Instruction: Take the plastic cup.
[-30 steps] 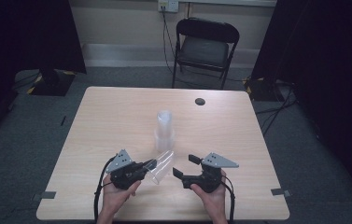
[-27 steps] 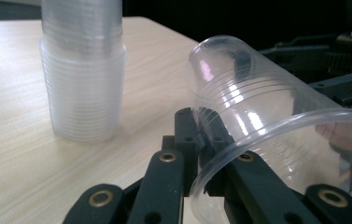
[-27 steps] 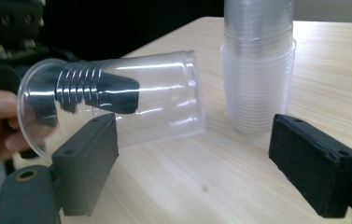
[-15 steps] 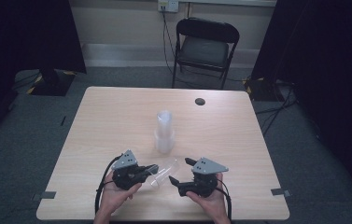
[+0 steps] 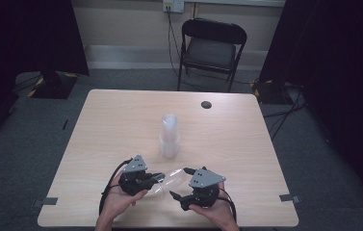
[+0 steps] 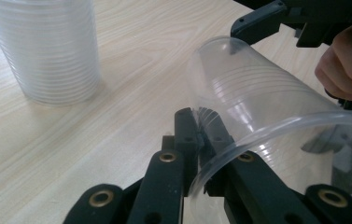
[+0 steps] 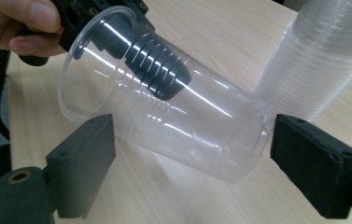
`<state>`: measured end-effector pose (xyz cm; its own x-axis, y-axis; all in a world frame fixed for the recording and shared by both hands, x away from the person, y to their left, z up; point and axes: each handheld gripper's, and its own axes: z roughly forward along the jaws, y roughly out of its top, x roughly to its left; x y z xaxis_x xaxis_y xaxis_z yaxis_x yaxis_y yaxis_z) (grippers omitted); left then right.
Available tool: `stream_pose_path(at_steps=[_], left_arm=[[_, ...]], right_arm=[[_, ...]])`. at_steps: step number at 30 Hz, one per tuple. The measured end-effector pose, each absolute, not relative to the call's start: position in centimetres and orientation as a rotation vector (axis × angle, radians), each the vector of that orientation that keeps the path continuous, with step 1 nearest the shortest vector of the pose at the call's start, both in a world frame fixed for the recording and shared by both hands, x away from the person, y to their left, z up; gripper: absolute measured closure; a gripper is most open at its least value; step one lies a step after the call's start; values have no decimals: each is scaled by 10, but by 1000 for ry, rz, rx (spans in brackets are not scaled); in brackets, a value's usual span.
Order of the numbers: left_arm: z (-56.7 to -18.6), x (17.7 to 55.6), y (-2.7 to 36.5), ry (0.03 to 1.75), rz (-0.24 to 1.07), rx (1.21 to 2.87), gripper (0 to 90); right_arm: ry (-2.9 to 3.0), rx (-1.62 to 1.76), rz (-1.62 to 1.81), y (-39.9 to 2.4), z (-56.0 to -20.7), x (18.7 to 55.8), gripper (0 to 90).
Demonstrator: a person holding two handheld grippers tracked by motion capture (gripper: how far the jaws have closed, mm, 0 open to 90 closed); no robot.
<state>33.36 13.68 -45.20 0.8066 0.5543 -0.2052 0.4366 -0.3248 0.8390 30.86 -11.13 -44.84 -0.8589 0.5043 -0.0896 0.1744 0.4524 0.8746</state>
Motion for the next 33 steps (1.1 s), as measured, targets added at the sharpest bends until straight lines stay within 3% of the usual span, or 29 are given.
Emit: stream_pose_path(at_steps=[19, 33], left_arm=[[-453, 347, 131, 771, 40, 1944, 890], [-449, 351, 111, 781, 8, 2005, 889]], right_arm=[[2375, 455, 1244, -99, -450, 309, 99], [2343, 400, 1151, -80, -454, 306, 142]])
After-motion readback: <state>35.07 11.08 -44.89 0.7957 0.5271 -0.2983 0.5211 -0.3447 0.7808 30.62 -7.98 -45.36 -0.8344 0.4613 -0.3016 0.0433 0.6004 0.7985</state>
